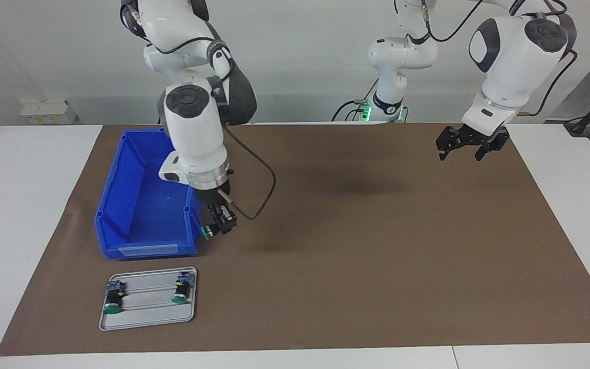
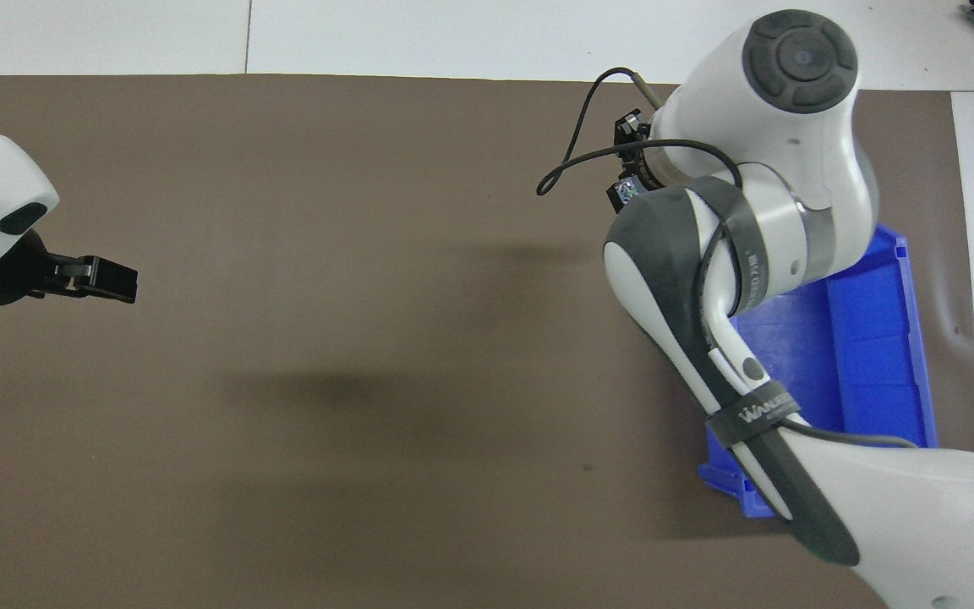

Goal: Place and press button with both arms
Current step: 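Lower the button onto the table with the right gripper while the left gripper approaches, then retract the right gripper over the bin while the left gripper reaches the button, then close the left gripper on the green-topped button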

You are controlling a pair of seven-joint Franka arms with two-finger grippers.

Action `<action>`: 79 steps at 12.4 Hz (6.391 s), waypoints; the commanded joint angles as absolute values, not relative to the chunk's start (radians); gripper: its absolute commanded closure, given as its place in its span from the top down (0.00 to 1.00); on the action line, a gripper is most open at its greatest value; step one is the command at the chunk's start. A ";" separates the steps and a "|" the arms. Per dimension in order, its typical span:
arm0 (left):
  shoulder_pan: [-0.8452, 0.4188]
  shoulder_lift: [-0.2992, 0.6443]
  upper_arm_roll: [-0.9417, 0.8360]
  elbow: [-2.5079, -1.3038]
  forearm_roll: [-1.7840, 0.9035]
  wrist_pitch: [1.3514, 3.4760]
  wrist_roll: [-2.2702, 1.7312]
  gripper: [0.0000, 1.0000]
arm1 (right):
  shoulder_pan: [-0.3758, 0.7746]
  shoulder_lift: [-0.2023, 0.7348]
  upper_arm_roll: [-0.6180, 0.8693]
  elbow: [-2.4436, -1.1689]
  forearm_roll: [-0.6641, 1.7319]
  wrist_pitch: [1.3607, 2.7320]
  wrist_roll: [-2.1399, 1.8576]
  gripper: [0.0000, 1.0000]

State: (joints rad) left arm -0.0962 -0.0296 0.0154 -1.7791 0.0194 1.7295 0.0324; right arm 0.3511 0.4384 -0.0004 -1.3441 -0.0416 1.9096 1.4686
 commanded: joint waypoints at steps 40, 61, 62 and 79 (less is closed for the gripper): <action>-0.299 -0.113 -0.008 -1.908 -0.101 1.770 1.319 1.00 | 0.623 0.244 0.009 -1.797 -0.051 2.083 1.865 0.73; -0.571 0.234 -0.018 -1.979 -0.087 2.413 0.965 0.92 | 0.048 -0.029 -0.005 -1.633 0.000 1.777 0.361 1.00; -0.581 0.257 -0.018 -1.977 -0.087 2.427 0.962 0.92 | 0.041 -0.006 -0.005 -1.585 -0.002 1.747 0.335 1.00; -0.626 0.324 -0.018 -2.106 -0.086 2.637 0.956 0.78 | 0.018 -0.060 -0.008 -1.638 -0.002 1.612 0.112 1.00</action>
State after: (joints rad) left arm -0.6019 0.3255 -0.0344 -2.0853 -0.0909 2.5836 0.9670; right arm 0.0326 -0.0317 -0.0141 -1.6097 -0.0189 1.6156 0.1436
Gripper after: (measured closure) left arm 0.207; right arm 0.000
